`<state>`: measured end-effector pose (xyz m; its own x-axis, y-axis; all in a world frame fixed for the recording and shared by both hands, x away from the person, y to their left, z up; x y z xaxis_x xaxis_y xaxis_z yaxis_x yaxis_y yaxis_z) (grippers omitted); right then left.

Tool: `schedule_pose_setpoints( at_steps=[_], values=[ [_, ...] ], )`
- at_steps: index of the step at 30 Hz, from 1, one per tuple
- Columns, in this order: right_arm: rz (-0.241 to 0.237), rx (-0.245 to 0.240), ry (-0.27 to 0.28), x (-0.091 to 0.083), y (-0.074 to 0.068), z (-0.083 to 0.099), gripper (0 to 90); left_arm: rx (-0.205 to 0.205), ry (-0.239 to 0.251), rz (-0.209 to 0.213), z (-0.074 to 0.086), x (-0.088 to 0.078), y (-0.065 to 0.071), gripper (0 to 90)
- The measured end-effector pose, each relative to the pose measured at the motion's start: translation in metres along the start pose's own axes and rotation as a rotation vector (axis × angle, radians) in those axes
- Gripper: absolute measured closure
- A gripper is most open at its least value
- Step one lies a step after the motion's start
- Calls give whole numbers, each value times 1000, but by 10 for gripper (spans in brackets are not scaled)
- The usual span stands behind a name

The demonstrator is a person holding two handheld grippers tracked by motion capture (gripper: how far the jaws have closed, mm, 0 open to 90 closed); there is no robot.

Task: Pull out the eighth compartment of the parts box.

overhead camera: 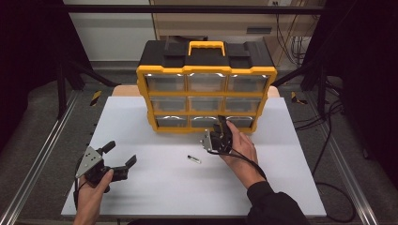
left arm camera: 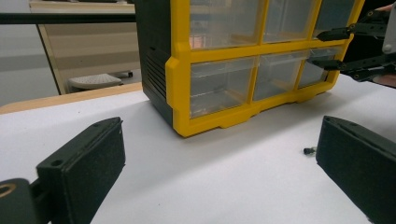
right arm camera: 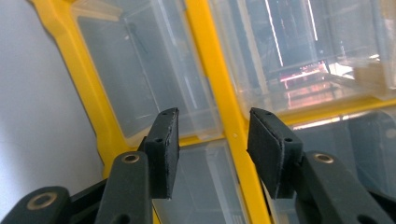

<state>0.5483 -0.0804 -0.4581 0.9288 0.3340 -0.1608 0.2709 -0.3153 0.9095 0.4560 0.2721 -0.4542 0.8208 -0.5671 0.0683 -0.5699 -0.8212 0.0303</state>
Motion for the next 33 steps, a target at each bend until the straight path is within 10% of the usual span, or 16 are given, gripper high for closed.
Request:
schedule_pose_setpoints(
  at_steps=[33],
  values=[
    [-31,-158,-17,20,-11,1,648,-15,-2,-4,0,1,0,16]
  ],
)
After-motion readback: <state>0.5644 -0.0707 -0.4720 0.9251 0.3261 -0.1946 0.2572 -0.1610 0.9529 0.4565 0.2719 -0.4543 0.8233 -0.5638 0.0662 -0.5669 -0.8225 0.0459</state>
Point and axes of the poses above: each handheld gripper's, and its own axes: x roughly forward along the jaws, z roughly out of its underside, y roughly to its right, the point moved 4 cm from there along x, roughly forward along the jaws, and after that the axes turned 15 degrees about y, right-handed, at the moved point
